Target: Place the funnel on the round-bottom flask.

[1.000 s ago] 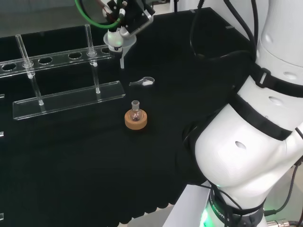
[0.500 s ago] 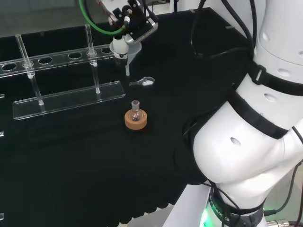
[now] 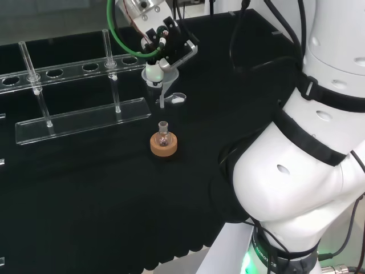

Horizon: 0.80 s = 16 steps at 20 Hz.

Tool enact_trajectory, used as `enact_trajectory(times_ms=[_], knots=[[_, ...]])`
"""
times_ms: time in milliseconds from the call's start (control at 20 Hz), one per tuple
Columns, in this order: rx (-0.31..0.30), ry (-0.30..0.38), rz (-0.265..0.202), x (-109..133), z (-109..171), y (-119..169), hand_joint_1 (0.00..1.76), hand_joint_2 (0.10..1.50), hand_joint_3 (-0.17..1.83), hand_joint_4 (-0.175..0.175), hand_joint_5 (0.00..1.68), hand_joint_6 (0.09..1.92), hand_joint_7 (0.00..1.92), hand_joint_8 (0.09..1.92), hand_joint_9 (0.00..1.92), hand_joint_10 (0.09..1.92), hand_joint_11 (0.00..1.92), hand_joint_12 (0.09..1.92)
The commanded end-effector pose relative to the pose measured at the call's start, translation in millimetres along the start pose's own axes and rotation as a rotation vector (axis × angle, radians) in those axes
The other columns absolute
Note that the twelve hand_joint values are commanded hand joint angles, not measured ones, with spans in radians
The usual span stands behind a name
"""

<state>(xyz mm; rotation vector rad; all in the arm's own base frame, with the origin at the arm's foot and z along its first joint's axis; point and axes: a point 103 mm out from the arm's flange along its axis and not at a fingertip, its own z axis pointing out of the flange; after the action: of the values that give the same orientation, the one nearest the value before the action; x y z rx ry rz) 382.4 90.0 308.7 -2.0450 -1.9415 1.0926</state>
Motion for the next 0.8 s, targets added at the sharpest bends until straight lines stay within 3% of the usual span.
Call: enact_trajectory(times_ms=[50, 800], knots=[[0.02, 0.009, -0.016, 7, 14, 5, 0.83, 1.04, -0.17, -0.014, 0.58, 0.56, 0.76, 0.65, 1.0, 0.43, 0.65, 1.22], [0.037, 0.016, -0.03, 16, 31, 16, 0.83, 1.05, -0.17, -0.015, 0.59, 0.58, 0.76, 0.65, 1.0, 0.43, 0.64, 1.22]])
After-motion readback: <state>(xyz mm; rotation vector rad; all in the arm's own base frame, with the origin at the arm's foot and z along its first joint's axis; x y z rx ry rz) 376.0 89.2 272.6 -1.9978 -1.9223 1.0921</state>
